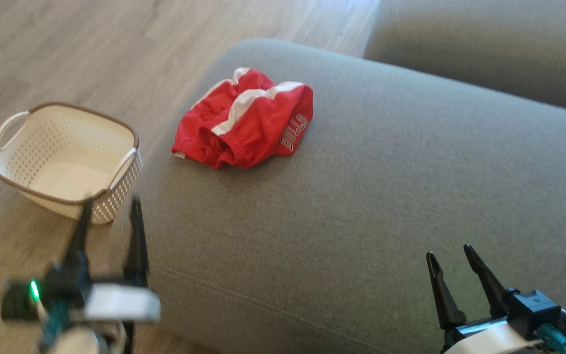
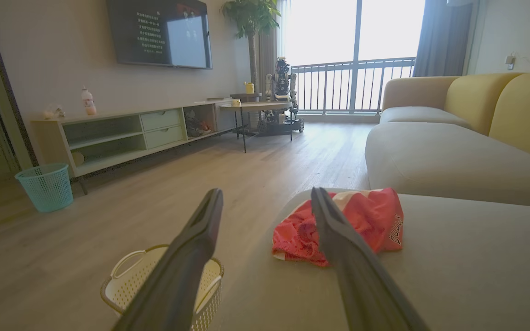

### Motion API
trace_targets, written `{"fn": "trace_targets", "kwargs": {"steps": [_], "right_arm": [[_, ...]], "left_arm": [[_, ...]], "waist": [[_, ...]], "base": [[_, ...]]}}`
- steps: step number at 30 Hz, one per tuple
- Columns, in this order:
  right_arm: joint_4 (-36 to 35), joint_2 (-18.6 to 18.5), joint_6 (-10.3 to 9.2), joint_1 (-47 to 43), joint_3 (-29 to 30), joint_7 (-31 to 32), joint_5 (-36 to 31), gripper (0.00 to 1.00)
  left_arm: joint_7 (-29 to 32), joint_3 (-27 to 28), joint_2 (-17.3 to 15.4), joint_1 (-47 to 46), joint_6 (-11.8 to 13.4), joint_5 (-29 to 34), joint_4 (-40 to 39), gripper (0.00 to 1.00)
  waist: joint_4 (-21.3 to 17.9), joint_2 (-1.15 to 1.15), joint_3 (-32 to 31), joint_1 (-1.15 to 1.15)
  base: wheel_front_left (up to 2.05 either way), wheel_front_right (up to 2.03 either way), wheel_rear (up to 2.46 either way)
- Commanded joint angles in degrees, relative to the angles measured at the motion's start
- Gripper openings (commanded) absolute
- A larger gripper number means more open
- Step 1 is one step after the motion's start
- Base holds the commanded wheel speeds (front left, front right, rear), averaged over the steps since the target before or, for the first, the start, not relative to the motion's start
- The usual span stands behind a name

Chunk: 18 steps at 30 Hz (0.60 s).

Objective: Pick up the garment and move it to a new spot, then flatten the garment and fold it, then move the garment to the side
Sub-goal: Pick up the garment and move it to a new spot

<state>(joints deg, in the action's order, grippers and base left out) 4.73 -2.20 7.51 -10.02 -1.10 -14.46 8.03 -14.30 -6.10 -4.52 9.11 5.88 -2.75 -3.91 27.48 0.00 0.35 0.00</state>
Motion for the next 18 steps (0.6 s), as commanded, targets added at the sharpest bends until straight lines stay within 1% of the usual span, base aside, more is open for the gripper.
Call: {"fn": "trace_targets", "kwargs": {"steps": [1,3,6,9,11,13,16,17,18], "right_arm": [[-1.8,-0.7,-0.02,2.4,-0.7,-0.5,-1.1,1.00],[-2.1,-0.7,-0.02,3.0,-0.6,-0.5,-2.5,1.00],[-2.6,-0.7,-0.02,4.4,-0.3,-0.5,-4.8,1.00],[-3.1,-0.7,-0.02,6.2,-0.2,-0.5,-7.0,1.00],[-3.5,-0.7,-0.02,7.3,0.0,-0.5,-8.1,1.00],[-3.8,-0.7,-0.02,8.4,0.2,-0.5,-8.9,1.00],[-4.5,-0.7,-0.02,9.7,0.5,-0.5,-9.7,1.00],[-4.7,-0.8,-0.02,10.2,0.6,-0.5,-9.9,1.00],[-5.2,-0.9,-0.02,11.0,0.8,-0.5,-10.2,1.00]], "left_arm": [[-0.7,2.8,-1.8,-8.3,-1.2,0.1,-0.9,1.00],[-0.7,3.6,-3.7,-13.9,-3.0,-0.3,2.3,1.00],[-0.1,3.7,-6.0,-23.2,-6.3,-1.6,9.4,1.00],[2.5,3.6,-7.9,-33.0,-9.6,-3.6,16.8,1.00],[5.4,2.7,-8.7,-38.8,-11.4,-5.4,22.5,1.00],[8.7,1.2,-9.2,-43.5,-12.6,-7.5,28.1,1.00],[12.7,-1.9,-10.2,-49.2,-13.3,-11.0,35.2,1.00],[14.0,-3.4,-10.5,-50.8,-13.3,-13.0,37.2,1.00],[16.3,-7.7,-11.9,-53.4,-13.3,-17.2,40.1,1.00]], "waist": [[0.0,0.00,2.4,0.00],[-1.2,0.00,4.5,0.00],[-3.1,0.00,7.8,0.00],[-5.5,0.00,11.4,0.00],[-7.0,0.00,13.7,0.00],[-8.5,0.00,15.8,0.00],[-10.7,0.00,18.9,0.00],[-11.4,0.00,19.9,0.00],[-12.7,0.00,21.8,0.00]], "base": [[0.00,0.00,0.00],[0.00,0.00,0.00],[0.00,0.00,0.00],[0.00,0.00,0.00],[0.00,0.00,0.00],[0.00,0.00,0.00],[0.00,0.00,0.00],[0.00,0.00,0.00],[0.00,0.00,0.00]]}}
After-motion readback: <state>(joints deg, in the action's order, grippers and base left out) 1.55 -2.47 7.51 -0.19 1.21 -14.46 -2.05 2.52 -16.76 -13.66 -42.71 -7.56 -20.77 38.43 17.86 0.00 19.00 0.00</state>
